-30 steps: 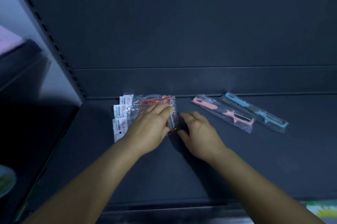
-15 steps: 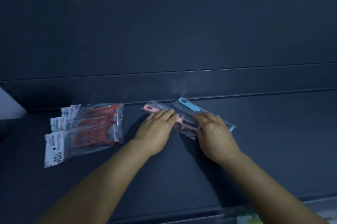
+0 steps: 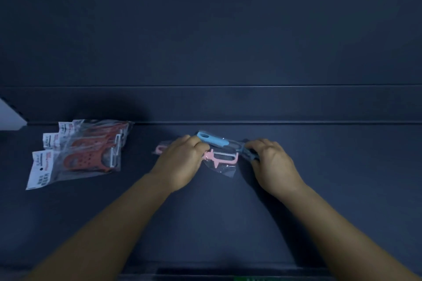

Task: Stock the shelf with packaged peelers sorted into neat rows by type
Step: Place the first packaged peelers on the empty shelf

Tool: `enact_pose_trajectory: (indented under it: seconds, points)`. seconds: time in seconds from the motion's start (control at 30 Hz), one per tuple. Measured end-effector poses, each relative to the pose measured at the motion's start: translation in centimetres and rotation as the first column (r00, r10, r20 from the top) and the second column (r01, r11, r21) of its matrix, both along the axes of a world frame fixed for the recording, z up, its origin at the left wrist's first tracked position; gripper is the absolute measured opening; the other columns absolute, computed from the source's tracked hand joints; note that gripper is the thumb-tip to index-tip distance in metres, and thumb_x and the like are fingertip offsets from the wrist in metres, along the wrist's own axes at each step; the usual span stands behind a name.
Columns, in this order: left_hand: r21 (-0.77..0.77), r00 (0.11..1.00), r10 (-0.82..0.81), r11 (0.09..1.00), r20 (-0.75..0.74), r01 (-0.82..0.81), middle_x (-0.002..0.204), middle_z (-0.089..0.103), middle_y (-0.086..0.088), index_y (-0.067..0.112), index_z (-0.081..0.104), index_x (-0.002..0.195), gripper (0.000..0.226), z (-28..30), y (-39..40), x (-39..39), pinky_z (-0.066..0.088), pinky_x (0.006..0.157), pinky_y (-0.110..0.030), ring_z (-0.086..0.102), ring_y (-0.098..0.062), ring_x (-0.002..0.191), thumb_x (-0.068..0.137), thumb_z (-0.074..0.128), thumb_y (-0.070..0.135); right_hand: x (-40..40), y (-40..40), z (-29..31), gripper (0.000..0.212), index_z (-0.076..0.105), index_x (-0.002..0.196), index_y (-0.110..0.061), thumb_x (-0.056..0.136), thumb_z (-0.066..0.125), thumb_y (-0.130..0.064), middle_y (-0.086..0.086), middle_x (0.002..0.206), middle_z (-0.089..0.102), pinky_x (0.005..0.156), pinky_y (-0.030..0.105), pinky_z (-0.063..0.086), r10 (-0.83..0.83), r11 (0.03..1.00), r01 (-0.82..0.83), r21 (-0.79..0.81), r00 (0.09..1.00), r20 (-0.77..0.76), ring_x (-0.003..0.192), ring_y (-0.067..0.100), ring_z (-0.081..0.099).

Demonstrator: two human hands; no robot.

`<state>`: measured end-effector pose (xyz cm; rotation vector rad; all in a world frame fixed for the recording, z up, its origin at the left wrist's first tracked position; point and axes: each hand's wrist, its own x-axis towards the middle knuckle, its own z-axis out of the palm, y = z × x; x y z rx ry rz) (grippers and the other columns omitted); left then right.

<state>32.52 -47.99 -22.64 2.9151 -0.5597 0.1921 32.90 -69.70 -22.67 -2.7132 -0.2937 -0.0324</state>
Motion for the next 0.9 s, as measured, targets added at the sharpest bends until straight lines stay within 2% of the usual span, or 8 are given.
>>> enact_pose_trajectory:
  seconds: [0.1, 0.17, 0.23, 0.27, 0.37, 0.53, 0.73, 0.9]
  points:
    - [-0.005, 0.993, -0.058, 0.998, 0.1, 0.059, 0.093, 0.062, -0.002, 0.012, 0.067, 0.102, 0.024, 0.5, -0.6, -0.4, 0.048, 0.069, -0.032, 0.06, -0.025, 0.087, 0.079, 0.07, 0.008, 0.1, -0.3, 0.3, 0.057, 0.039, 0.137, -0.024, 0.085, 0.046, -0.001, -0.003, 0.125, 0.058, 0.086, 0.023, 0.041, 0.039, 0.994, -0.033, 0.101, 0.997, -0.06, 0.115, 0.019, 0.05]
    - [-0.003, 0.978, -0.113, 0.993, 0.174, 0.115, 0.084, 0.064, 0.002, 0.015, 0.071, 0.095, 0.029, 0.7, -1.2, -0.6, 0.037, 0.053, -0.021, 0.062, -0.019, 0.075, 0.068, 0.079, 0.008, -0.1, -0.6, 0.9, 0.066, 0.028, 0.144, -0.022, 0.083, 0.044, 0.0, 0.005, 0.131, 0.054, 0.098, 0.027, 0.04, 0.012, 0.99, 0.003, 0.143, 0.995, -0.104, 0.122, 0.021, 0.047]
    - [0.019, 0.96, -0.157, 0.987, 0.233, 0.157, 0.082, 0.063, 0.005, 0.017, 0.073, 0.093, 0.029, 1.2, -2.1, -0.4, 0.025, 0.051, -0.013, 0.062, -0.016, 0.072, 0.066, 0.08, 0.01, -0.3, -1.2, 1.3, 0.068, 0.024, 0.146, -0.018, 0.083, 0.045, -0.001, 0.011, 0.132, 0.049, 0.102, 0.03, 0.038, -0.034, 0.988, 0.051, 0.144, 0.992, -0.12, 0.126, 0.025, 0.042]
    - [0.003, 0.953, -0.18, 0.983, 0.245, 0.185, 0.082, 0.063, 0.004, 0.016, 0.072, 0.094, 0.028, 1.4, -2.6, -0.2, 0.031, 0.051, -0.016, 0.061, -0.018, 0.074, 0.068, 0.079, 0.01, -0.4, -1.4, 1.4, 0.067, 0.024, 0.146, -0.015, 0.083, 0.046, -0.001, 0.012, 0.133, 0.048, 0.102, 0.031, 0.037, -0.054, 0.988, 0.071, 0.141, 0.991, -0.123, 0.127, 0.027, 0.041]
    - [-0.043, 0.96, -0.171, 0.982, 0.221, 0.184, 0.084, 0.062, 0.001, 0.014, 0.07, 0.097, 0.027, 1.7, -4.1, 0.4, 0.051, 0.058, -0.031, 0.062, -0.02, 0.078, 0.071, 0.078, 0.01, -0.8, -2.0, 1.4, 0.066, 0.027, 0.144, -0.012, 0.082, 0.048, -0.002, 0.01, 0.131, 0.049, 0.099, 0.03, 0.037, -0.099, 0.985, 0.114, 0.131, 0.989, -0.113, 0.124, 0.027, 0.042]
    - [0.042, 0.993, -0.103, 0.994, 0.056, 0.101, 0.114, 0.051, 0.0, 0.018, 0.054, 0.123, 0.028, 1.8, -6.1, 1.4, 0.042, 0.082, -0.031, 0.048, -0.02, 0.11, 0.097, 0.046, 0.019, -1.3, -2.5, 1.3, 0.069, 0.024, 0.146, -0.013, 0.081, 0.039, 0.003, 0.008, 0.14, 0.042, 0.105, 0.029, 0.032, -0.14, 0.98, 0.154, 0.126, 0.983, -0.117, 0.13, 0.025, 0.036]
    - [0.086, 0.998, -0.057, 0.994, -0.033, 0.06, 0.145, 0.034, -0.005, 0.019, 0.043, 0.139, 0.043, 0.7, -5.1, 1.5, 0.023, 0.111, -0.034, 0.029, -0.025, 0.136, 0.097, 0.046, 0.029, -1.1, -2.3, 0.9, 0.06, 0.033, 0.143, -0.018, 0.085, 0.044, -0.009, -0.004, 0.149, 0.034, 0.111, 0.024, 0.026, -0.011, 1.0, 0.013, 0.024, 0.998, -0.06, 0.135, 0.018, 0.031]
    - [0.184, 0.994, -0.046, 0.981, -0.1, 0.064, 0.126, 0.051, -0.003, 0.018, 0.042, 0.133, 0.045, 1.5, -4.5, 2.0, 0.044, 0.088, -0.034, 0.049, -0.024, 0.116, 0.092, 0.044, 0.002, -0.4, -1.7, 0.5, 0.047, 0.041, 0.138, -0.022, 0.092, 0.049, -0.024, -0.006, 0.144, 0.042, 0.103, 0.023, 0.032, 0.009, 0.999, -0.01, -0.044, 1.0, -0.024, 0.127, 0.019, 0.04]
